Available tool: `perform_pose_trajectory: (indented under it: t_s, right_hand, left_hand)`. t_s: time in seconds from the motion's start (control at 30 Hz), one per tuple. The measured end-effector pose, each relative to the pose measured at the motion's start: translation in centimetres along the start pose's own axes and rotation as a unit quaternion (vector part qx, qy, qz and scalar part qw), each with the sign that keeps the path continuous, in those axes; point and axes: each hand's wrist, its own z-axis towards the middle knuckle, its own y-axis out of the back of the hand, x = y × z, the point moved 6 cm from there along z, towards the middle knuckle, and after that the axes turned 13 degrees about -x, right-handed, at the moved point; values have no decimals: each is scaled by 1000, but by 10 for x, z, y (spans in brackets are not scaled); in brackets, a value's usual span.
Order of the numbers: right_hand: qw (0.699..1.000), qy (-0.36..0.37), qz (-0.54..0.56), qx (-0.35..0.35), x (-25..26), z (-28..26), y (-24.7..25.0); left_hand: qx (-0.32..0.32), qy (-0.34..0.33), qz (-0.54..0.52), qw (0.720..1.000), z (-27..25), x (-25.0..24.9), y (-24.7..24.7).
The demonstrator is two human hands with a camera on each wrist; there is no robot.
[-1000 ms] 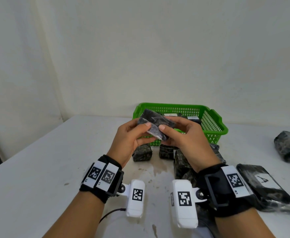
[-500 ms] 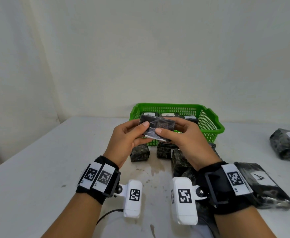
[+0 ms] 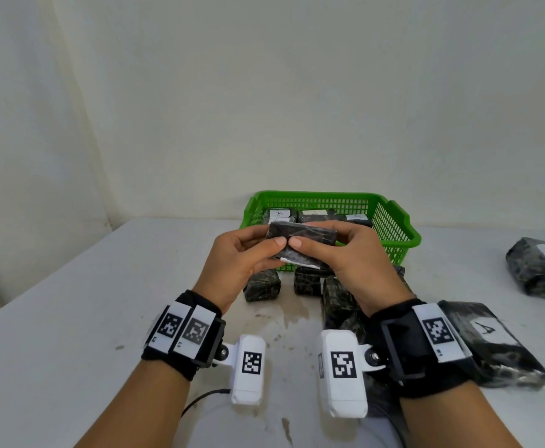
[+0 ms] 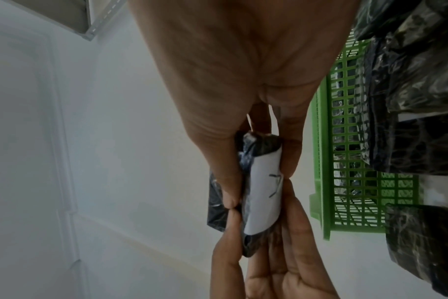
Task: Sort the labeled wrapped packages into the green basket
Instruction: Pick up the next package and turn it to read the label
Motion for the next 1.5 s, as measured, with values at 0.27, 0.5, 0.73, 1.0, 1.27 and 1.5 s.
perform_pose_trajectory:
  t_s: [0.27,0.5,0.73,1.0,1.27,1.5]
  right_hand:
    - [1000,12,-4,0,4,1,5]
    - [992,-98,67,50,6,-6,-4]
    - [997,-44,65,-3,7,-1,6]
    - [1000,-16,15,0,7,0,3]
    - [1000,-8,-5,6,8,-1,4]
    - [1000,6,-22,16,8,-1,6]
  left_hand:
    - [2,-53,-12,999,3,-7,5]
    - [45,-109,-18,993,0,-14,-1]
    - [86,-67,-11,994,-3,-8,-6]
    - [26,-78,43,996,1,-6,-1]
    - [36,-70,38,996,1,-5,0]
    - [35,-70,37,996,0,-6,0]
